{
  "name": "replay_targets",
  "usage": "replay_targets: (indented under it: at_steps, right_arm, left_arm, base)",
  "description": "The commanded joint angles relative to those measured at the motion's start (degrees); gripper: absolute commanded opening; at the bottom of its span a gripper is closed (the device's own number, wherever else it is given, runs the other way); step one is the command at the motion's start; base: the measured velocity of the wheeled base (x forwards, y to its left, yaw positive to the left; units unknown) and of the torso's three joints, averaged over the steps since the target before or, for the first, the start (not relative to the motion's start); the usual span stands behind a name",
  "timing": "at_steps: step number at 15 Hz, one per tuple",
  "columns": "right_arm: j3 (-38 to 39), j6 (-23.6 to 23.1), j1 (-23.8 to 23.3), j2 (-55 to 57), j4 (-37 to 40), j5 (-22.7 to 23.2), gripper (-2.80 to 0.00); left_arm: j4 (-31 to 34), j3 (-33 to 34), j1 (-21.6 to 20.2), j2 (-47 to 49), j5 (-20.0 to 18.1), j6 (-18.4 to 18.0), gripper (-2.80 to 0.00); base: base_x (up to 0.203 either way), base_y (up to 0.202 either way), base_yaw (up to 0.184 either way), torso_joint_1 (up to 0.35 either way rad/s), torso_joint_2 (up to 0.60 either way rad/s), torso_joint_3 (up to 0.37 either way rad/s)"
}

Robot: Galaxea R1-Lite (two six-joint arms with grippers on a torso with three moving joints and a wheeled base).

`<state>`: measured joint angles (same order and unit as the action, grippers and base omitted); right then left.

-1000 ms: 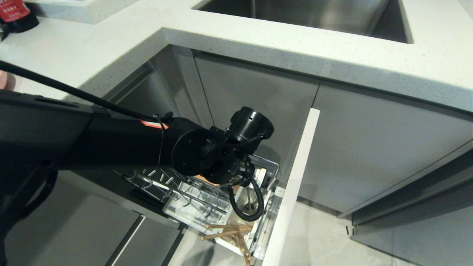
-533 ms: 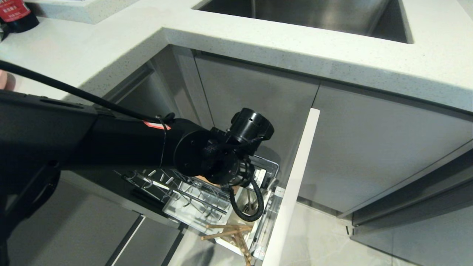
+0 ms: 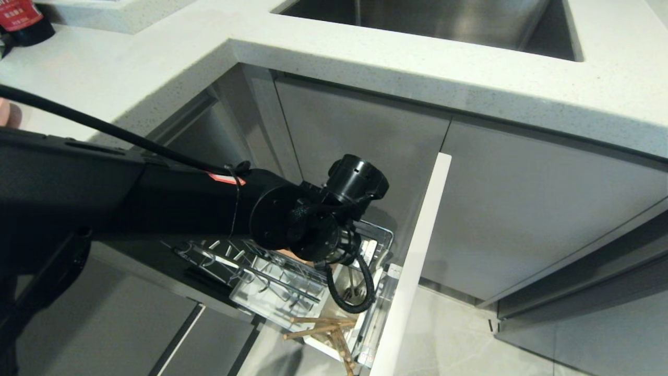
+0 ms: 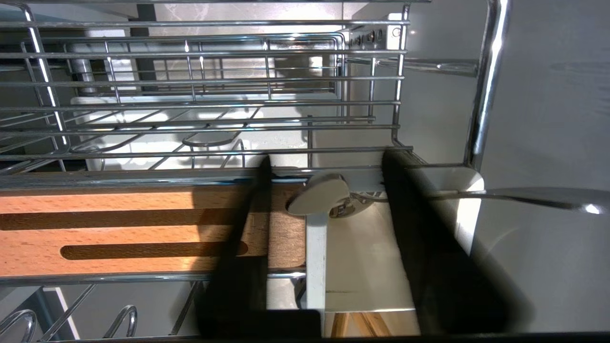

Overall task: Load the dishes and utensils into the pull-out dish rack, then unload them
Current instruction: Take the spoon out of the cupboard

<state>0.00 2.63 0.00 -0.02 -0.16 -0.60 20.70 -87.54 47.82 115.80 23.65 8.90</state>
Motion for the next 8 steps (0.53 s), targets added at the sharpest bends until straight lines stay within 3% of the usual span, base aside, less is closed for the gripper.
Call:
replay_targets:
  at_steps: [1,8]
  right_arm:
    - [0.0,0.0,0.0,0.0,0.0,0.0,-2.80]
    - [0.0,0.0,0.0,0.0,0.0,0.0,-2.80]
  left_arm:
    - [0.1,0.0,0.0,0.0,0.2,0.1,-2.80]
    - [0.2,0.0,0.1,-0.3,0.7,0.1,-2.80]
  base:
    - [0.000,0.000,0.000,0.000,0.00,0.000]
    - [0.000,0.000,0.000,0.000,0.00,0.000]
